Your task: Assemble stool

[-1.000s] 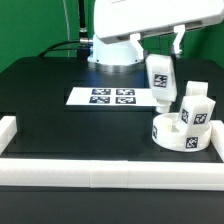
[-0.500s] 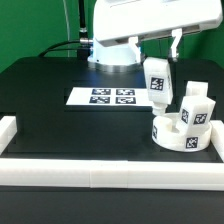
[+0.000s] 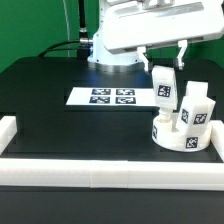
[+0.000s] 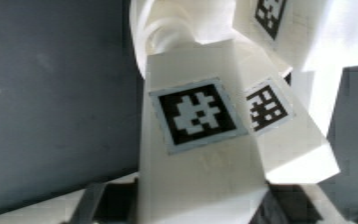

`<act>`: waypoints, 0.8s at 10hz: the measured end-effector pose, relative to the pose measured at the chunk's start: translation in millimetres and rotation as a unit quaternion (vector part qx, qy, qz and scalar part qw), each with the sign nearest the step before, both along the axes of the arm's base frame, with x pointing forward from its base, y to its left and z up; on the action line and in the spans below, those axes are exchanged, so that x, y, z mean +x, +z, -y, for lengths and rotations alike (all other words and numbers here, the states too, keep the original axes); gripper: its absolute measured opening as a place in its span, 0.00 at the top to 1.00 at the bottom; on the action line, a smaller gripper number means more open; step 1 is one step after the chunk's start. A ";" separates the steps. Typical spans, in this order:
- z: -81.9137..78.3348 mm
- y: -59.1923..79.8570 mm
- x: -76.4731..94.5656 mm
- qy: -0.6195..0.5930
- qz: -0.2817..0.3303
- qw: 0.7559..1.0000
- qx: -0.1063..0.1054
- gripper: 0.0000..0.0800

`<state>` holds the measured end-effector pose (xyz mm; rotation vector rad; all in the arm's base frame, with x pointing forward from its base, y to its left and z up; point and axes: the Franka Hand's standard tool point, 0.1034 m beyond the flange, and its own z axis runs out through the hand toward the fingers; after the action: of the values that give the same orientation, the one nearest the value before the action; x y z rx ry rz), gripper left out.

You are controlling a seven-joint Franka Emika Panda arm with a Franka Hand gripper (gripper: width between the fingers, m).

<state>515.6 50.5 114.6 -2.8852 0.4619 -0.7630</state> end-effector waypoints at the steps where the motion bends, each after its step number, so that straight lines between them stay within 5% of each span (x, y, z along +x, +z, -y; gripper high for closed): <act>1: 0.0 0.0 0.0 0.000 0.000 1.000 0.000 0.59; 8: 3.5 -4.6 0.1 0.002 -0.003 1.000 -0.003 0.59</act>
Offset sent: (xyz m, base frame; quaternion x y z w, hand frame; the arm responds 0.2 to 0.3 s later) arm 0.0005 -0.0053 -0.0048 0.0001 0.0067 -0.0100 0.9999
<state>515.7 47.0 110.0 -2.8939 0.4543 -0.7569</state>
